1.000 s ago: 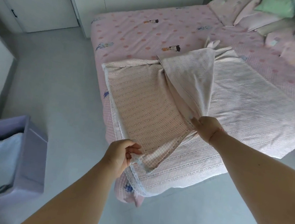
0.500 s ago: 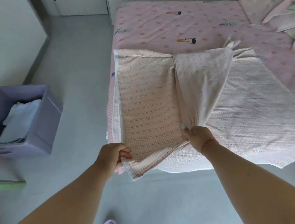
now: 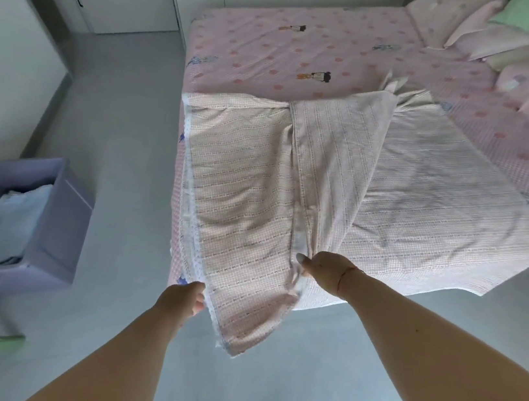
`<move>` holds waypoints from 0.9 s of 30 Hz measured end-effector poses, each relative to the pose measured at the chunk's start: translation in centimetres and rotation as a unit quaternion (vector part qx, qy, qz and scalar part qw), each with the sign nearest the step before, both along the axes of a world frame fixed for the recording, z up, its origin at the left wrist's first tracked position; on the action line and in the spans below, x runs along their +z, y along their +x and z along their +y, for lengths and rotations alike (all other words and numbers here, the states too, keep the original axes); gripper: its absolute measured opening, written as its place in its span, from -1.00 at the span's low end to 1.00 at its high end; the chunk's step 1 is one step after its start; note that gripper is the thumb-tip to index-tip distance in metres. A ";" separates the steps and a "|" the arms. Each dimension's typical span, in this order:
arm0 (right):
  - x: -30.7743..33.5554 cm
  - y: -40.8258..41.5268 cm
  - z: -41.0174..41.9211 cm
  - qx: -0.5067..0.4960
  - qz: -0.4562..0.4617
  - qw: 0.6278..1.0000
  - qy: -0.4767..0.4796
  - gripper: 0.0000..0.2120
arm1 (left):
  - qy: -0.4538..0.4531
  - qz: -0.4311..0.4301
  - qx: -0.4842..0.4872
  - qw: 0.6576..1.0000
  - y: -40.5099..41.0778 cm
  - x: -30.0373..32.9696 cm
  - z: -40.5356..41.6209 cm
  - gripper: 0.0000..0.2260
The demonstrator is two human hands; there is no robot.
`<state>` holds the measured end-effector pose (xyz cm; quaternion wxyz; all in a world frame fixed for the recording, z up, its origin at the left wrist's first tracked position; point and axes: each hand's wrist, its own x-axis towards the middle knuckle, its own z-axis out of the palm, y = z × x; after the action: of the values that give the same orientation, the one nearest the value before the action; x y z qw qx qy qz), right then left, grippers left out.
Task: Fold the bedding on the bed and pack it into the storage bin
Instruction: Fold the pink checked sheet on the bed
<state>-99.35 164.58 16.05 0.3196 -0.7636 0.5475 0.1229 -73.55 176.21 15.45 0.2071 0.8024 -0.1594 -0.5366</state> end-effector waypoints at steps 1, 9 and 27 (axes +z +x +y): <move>0.4 -0.5 -0.5 -0.011 0.008 1.000 0.000 -0.24 | -0.010 0.009 0.003 1.000 -0.2 0.4 -0.9 -0.73; 2.6 -5.5 -5.5 -0.074 -0.005 0.997 -0.033 -0.21 | -0.117 0.065 -0.031 0.991 -4.8 4.3 -11.0 -0.83; 0.2 -6.9 -26.4 -0.279 -0.123 0.951 0.043 -0.39 | -0.125 0.143 -0.002 0.982 -8.7 -0.4 -35.8 -0.81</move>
<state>-106.22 138.19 16.24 0.4389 -0.5748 0.6894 -0.0426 -82.28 140.41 15.01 0.3251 0.6848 -0.1953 -0.6222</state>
